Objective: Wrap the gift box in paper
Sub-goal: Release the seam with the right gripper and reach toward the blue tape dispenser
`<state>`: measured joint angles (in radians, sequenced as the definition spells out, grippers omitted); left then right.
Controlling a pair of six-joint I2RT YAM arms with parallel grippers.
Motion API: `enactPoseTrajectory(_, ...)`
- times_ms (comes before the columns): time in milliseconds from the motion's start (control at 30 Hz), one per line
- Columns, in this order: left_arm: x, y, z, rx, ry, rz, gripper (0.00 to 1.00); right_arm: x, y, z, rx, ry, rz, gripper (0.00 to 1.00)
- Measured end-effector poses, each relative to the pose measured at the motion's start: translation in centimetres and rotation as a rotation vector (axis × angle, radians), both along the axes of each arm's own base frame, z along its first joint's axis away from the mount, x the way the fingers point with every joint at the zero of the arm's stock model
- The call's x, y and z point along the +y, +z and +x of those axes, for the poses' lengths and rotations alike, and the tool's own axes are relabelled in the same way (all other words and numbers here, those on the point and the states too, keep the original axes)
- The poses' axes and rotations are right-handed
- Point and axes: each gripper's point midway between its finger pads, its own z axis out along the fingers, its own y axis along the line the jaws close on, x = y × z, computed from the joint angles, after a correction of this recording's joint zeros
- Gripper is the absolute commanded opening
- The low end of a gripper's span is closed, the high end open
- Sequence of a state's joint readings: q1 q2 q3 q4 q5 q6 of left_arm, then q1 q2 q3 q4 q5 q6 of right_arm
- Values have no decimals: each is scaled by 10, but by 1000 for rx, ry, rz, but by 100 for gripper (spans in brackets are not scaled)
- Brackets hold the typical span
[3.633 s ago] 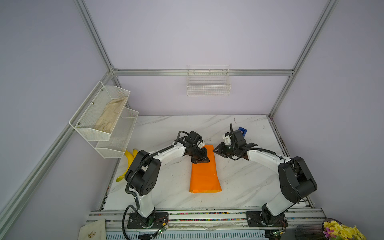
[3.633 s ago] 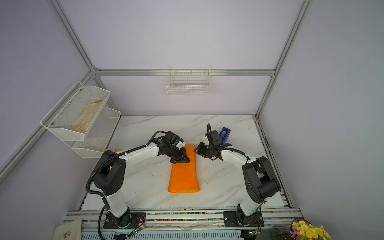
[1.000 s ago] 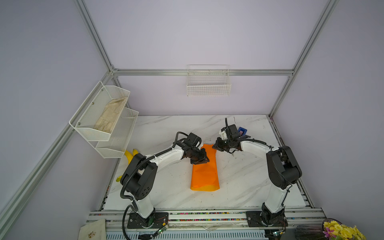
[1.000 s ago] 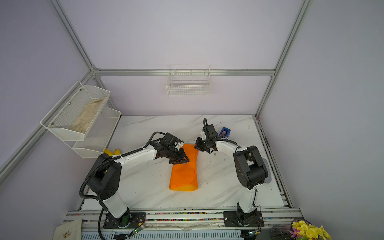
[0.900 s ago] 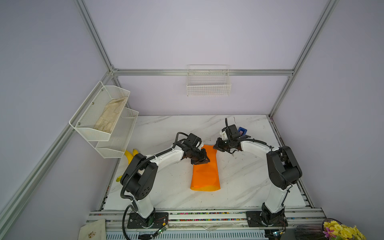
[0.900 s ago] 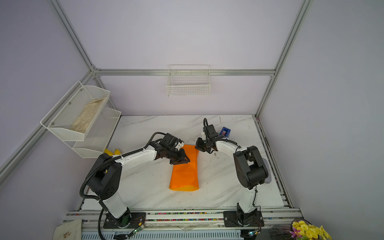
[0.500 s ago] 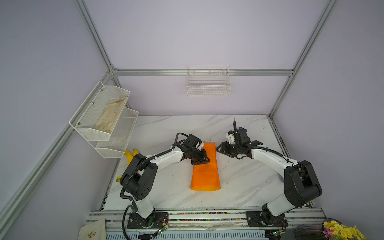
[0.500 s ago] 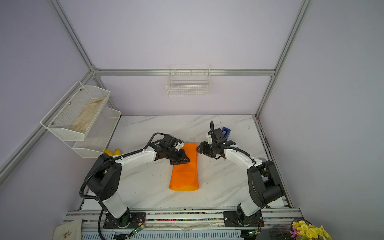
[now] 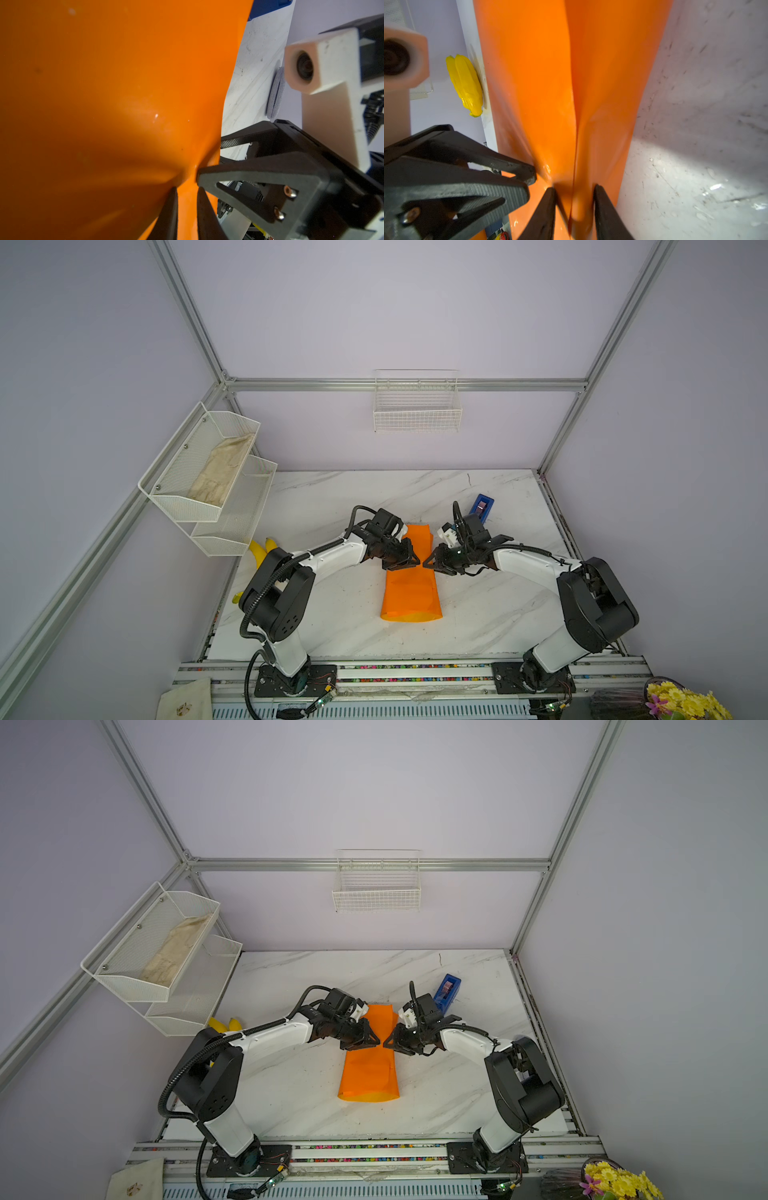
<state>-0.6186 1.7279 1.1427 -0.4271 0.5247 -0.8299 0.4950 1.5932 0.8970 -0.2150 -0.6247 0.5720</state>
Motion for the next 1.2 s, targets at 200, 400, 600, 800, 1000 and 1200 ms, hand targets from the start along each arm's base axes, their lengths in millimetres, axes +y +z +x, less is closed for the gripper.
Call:
enactPoseTrajectory(200,12,2,-14,31,6,56,18,0,0,0,-1,1,-1,31)
enactPoseTrajectory(400,13,0,-17,39,2,70,15,0,0,0,0,-1,-2,36)
enactPoseTrajectory(600,13,-2,-16,40,-1,70,15,-7,6,14,-29,-48,-59,42)
enactPoseTrajectory(800,13,-3,-16,45,-3,61,15,-52,49,69,-145,-221,-51,42)
enactPoseTrajectory(1000,9,-3,-15,46,-11,42,15,-119,87,128,-251,-391,-18,42)
enactPoseTrajectory(1200,9,-3,-15,45,-13,38,15,-182,67,163,-203,-512,36,51)
